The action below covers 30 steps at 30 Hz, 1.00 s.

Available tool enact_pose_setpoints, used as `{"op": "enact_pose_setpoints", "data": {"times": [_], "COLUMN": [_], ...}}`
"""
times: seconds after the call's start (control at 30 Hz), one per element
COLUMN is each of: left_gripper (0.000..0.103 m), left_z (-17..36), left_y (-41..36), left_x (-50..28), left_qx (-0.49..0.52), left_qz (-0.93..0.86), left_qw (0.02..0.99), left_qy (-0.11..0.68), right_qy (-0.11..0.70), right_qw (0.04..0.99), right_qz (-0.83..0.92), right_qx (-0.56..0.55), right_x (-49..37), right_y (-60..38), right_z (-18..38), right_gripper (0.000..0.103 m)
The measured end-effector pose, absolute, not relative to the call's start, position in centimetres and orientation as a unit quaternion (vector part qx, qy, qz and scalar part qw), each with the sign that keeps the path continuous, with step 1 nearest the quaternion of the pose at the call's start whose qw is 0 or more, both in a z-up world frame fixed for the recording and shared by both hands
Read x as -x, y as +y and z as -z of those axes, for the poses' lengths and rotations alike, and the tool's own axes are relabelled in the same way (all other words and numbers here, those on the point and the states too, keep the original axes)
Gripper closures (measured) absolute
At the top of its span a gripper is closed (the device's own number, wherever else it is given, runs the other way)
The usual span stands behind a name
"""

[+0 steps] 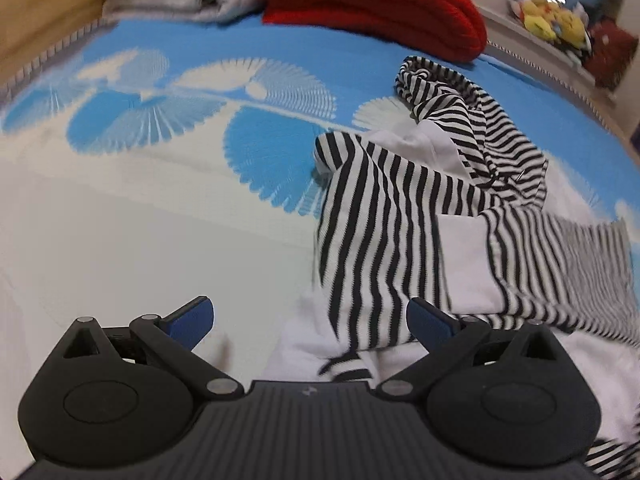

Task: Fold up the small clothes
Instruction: 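Open the right tool and lift it off the folded sleeve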

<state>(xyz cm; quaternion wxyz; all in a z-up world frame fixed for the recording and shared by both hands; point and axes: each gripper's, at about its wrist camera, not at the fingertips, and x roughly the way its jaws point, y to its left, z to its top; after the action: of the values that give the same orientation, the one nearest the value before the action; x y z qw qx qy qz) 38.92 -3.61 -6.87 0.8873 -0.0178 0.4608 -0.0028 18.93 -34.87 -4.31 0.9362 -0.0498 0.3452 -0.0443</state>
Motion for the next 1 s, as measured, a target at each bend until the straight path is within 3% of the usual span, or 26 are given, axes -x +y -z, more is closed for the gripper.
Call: {"op": "enact_pose_setpoints", "data": {"times": [1.0], "left_gripper": [0.000], "left_z": [6.5], "left_y": [-3.0], "left_x": [-37.9], "left_qx": [-0.048], "left_qz": [-0.011], "left_qw": [0.898], "left_qy": [0.438], "right_qy": [0.383], "right_qw": [0.919], "right_qz": [0.066], "right_qx": [0.072], "right_x": [-22.0], "right_y": [-35.3], "right_z": [6.9], "right_gripper": [0.035]}}
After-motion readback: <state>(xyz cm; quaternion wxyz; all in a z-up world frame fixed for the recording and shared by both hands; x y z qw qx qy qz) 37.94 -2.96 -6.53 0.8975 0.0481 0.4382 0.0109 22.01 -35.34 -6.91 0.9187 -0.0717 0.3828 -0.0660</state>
